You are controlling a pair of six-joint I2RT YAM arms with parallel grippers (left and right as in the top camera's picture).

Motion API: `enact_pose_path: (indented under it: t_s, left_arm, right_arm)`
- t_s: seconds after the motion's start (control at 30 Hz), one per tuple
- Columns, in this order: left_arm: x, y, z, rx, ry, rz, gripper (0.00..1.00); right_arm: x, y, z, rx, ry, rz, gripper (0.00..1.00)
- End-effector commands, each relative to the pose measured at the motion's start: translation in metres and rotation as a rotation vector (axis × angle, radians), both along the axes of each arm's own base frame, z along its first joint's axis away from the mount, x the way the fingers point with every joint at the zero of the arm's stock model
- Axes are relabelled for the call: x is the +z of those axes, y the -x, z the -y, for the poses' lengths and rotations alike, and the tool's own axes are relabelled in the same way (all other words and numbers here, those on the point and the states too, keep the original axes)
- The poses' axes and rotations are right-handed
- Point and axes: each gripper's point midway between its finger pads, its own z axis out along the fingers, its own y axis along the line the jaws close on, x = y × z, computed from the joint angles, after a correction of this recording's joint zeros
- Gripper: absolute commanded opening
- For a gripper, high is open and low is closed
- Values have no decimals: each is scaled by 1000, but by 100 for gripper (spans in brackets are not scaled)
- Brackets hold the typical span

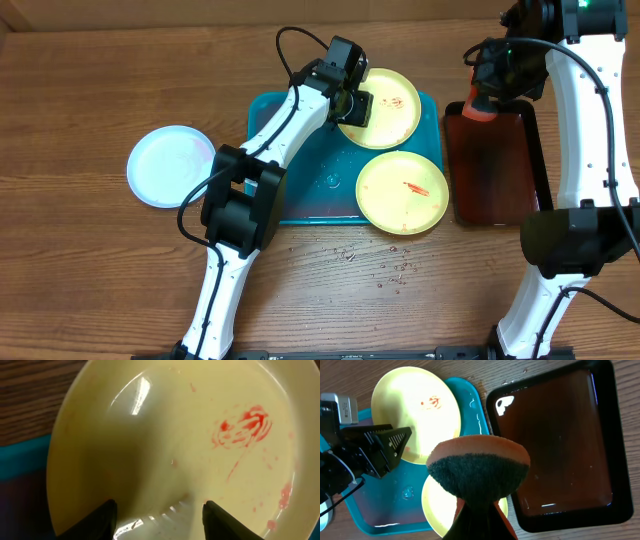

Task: Clean dirty plates on tray and stack at the side
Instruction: 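Move the left gripper to the upper yellow plate's rim and grip it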

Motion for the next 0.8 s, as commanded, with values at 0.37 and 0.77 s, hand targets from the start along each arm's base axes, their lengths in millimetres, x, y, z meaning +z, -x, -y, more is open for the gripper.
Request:
enact_pose_path:
  t_s: [0.37,0.77]
  left_arm:
    - [10,20,-40,67,-116,-126,40]
    - [64,27,-86,41,-196,-167,52]
  right_arm:
    - [7,-2,-4,15,-4,29,4]
    - [7,-2,-4,15,-4,29,4]
